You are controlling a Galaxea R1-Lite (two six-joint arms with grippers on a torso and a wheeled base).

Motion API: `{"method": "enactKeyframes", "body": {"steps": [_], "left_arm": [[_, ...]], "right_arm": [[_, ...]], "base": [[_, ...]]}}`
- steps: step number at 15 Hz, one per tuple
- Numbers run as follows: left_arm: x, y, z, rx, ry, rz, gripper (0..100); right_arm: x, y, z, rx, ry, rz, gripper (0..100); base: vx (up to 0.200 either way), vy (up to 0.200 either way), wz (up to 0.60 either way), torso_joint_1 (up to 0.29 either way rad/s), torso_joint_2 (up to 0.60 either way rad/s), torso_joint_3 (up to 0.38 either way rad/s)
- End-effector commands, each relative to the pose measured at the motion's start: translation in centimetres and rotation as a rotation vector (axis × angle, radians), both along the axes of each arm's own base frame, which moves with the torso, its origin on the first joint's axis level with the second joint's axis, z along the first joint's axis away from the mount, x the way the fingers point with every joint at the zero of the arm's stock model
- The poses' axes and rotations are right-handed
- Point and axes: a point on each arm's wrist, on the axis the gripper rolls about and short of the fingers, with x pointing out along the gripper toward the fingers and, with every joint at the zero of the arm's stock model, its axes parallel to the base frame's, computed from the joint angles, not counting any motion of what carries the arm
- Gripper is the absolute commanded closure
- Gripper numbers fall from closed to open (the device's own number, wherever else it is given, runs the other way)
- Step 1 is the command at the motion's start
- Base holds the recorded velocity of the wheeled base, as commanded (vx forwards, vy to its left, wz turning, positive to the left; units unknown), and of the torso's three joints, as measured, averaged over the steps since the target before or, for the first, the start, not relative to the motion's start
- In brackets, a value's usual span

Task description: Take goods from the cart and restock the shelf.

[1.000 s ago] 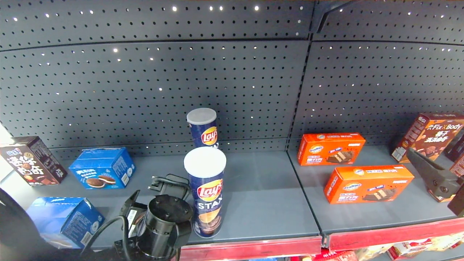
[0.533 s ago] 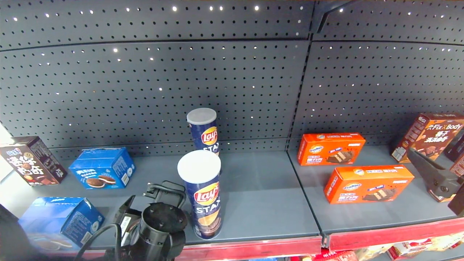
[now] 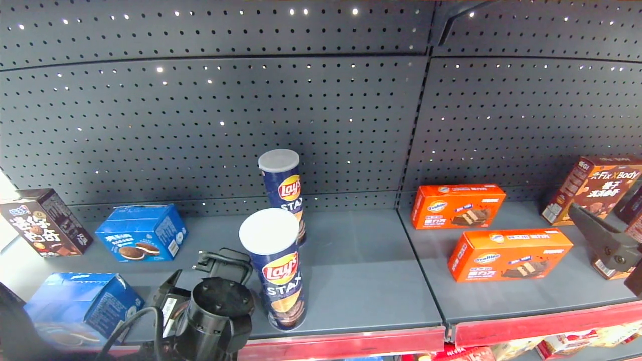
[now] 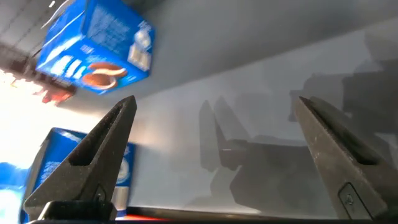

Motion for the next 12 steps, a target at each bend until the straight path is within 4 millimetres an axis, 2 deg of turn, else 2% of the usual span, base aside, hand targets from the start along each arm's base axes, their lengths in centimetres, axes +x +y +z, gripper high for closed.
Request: {"method": "enactKeyframes", "body": {"steps": [1,7,10,11,12], "left_arm": [[-0.1,0.7,0.4,-0.007,-0.009,0.020,0],[0.3,1.5,1.0,-0.025,-0.028,0.054,0],[-0.3,2.3,3.7,-0.101,-0.118,0.065,0],[-0.5,2.9,5.8,-0.160,-0.193,0.082,0],[-0.3,3.4,6.6,-0.176,-0.220,0.104,0]], "right_arm": [[0.0,0.0,0.0,-0.001,0.001,0.001,0],[0.0,0.0,0.0,0.000,0.000,-0.002,0],[0.0,0.0,0.0,0.001,-0.001,-0.002,0],[0.0,0.0,0.0,0.001,-0.001,-0.001,0],[0.0,-0.1,-0.1,0.001,0.001,-0.002,0]], "base": [[0.000,0.000,0.00,0.000,0.00,0.000],[0.000,0.000,0.00,0.000,0.00,0.000],[0.000,0.000,0.00,0.000,0.00,0.000],[0.000,0.000,0.00,0.000,0.00,0.000],[0.000,0.000,0.00,0.000,0.00,0.000]]}}
